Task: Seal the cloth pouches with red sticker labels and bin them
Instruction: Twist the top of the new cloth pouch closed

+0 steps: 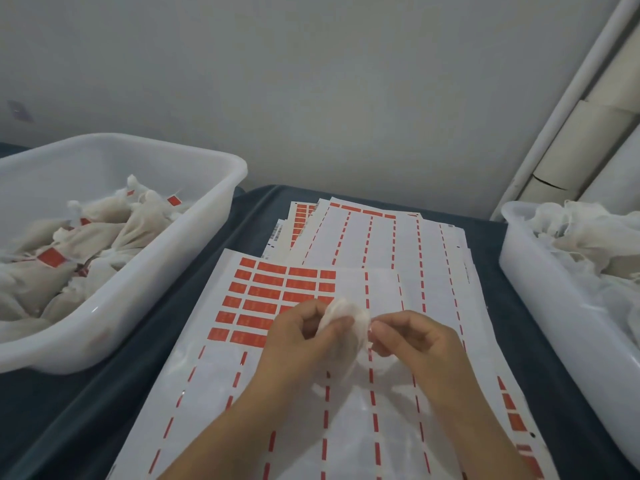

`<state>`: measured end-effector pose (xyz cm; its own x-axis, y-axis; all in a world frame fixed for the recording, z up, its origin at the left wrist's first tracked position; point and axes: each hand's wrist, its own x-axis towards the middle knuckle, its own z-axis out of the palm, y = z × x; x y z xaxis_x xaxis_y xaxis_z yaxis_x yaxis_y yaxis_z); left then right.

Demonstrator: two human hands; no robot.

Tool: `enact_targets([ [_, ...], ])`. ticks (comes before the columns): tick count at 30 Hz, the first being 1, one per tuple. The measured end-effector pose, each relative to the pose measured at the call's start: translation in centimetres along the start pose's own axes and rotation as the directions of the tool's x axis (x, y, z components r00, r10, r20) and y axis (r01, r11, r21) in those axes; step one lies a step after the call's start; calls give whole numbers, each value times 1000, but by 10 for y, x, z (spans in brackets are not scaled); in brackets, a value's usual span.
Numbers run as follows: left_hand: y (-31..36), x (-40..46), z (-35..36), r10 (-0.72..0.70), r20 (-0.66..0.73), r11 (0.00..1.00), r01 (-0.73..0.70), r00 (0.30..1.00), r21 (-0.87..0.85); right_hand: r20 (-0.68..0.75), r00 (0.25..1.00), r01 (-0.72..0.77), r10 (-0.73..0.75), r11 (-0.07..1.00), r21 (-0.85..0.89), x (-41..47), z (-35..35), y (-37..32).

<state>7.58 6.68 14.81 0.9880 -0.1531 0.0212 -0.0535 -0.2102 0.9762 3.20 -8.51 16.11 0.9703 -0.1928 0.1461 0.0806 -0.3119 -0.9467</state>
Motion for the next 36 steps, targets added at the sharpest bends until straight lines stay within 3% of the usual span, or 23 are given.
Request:
enact_targets([
  [10, -1, -3, 0, 39, 9, 999, -39, 999, -15, -93, 990, 98, -109, 989, -113, -2, 5, 3],
  [15, 5, -6, -4, 144, 137, 985, -129, 980, -115, -11, 990, 136, -138, 985, -110, -5, 8, -1],
  [19, 8, -5, -5, 153, 84, 987, -148, 985, -64, -11, 986, 166, -168, 978, -126, -6, 5, -3],
  [25, 7, -7, -3, 140, 116, 990, -141, 983, 2, 4, 996, 87, -87, 995, 51, -7, 5, -8],
  [33, 10, -4, -3, 119, 30, 993, -119, 992, -9, -10, 1000, -20, 24, 951, 309, -8, 4, -11],
  [36, 12, -2, -5, 148, 7, 984, -148, 989, 95, -8, 998, -50, 56, 941, 336, -7, 5, -11],
])
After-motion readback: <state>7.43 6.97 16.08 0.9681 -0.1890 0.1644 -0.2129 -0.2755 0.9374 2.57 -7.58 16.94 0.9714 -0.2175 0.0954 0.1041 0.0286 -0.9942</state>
